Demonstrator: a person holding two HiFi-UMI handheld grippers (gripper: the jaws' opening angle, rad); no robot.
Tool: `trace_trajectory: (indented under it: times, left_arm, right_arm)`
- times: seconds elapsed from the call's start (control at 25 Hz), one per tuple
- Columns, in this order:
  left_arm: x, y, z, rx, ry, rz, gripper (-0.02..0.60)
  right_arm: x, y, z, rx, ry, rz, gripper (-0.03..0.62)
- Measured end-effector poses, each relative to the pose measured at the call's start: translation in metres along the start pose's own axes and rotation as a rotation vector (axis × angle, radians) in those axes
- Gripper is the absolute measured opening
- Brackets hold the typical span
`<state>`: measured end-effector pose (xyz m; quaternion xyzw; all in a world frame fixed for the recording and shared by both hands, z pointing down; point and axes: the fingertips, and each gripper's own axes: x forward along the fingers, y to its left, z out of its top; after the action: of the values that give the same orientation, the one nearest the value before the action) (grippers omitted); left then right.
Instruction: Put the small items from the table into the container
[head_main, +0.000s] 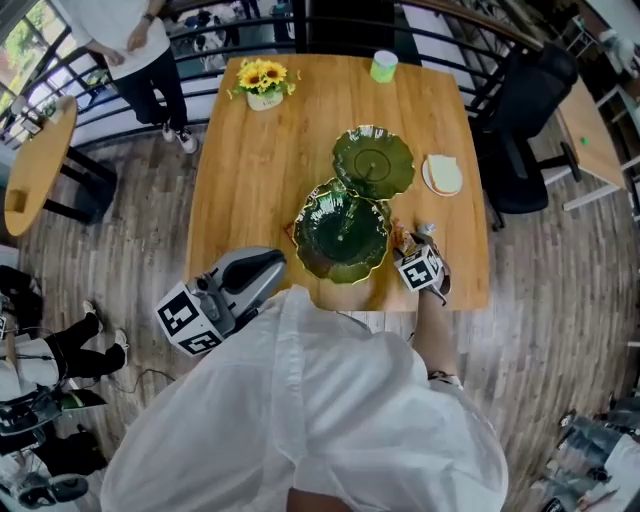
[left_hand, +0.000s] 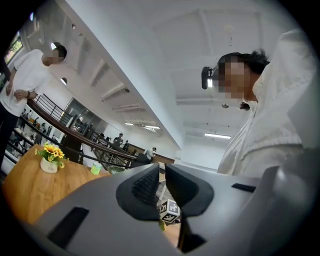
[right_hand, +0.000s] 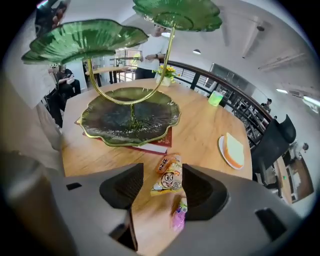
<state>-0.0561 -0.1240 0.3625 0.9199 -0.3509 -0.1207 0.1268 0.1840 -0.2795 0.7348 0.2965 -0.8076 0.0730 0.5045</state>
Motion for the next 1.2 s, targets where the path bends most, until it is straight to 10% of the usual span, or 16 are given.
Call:
trace_trajectory:
  times: [0.84, 1.2]
  left_arm:
    - [-0.01, 0.009, 0.003, 0.013, -0.004, 0.156, 0.055]
    - [-0.008, 0.015, 0.005, 0.014, -0.007, 0.139, 0.055]
  right_arm:
    - [0.062, -0.024, -0.026, -0.015, 0.173, 0.03, 0.224]
    - [0.046, -0.031, -0.017, 0.031, 0.127, -0.009, 0.13]
